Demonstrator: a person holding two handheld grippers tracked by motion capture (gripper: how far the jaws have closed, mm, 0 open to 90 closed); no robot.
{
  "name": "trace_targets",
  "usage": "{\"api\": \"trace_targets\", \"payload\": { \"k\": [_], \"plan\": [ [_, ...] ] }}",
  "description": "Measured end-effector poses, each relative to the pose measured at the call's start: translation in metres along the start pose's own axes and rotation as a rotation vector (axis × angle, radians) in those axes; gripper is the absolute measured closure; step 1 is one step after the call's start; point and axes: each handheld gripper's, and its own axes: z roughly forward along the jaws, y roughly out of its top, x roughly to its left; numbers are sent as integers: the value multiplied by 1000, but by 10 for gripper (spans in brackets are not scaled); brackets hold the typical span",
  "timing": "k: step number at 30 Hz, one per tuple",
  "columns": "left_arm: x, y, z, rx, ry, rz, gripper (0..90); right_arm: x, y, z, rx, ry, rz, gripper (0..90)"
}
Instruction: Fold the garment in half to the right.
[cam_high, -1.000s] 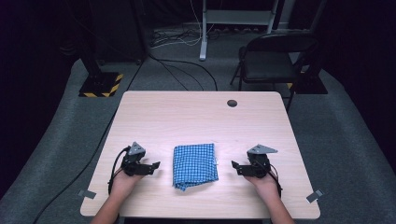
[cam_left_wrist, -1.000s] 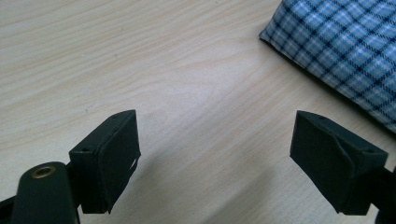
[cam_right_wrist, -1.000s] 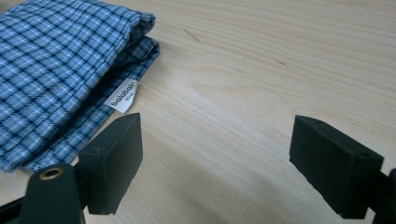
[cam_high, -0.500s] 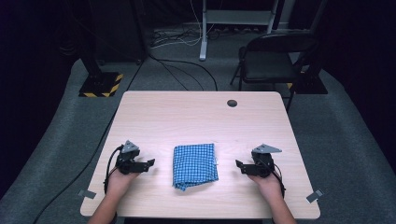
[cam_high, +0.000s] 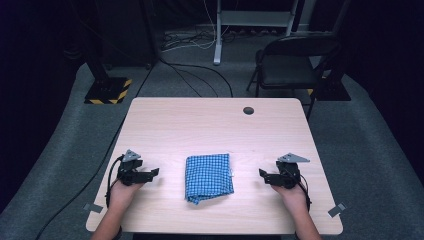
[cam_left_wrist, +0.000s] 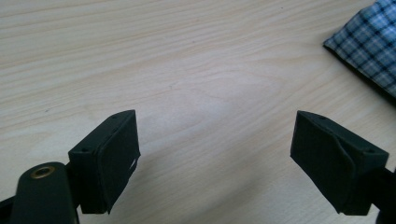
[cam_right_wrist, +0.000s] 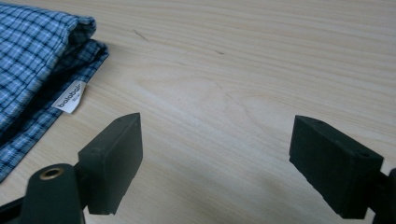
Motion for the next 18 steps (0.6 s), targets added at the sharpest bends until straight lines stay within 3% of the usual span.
{"api": "trace_targets", "payload": {
  "k": [10, 18],
  "plan": [
    [21, -4, -8, -24, 39, -81, 152, -15, -2, -4, -15, -20, 36, 162],
    [31, -5, -15, -51, 63, -129, 152, -15, -2, -5, -26, -18, 36, 153]
  ]
}}
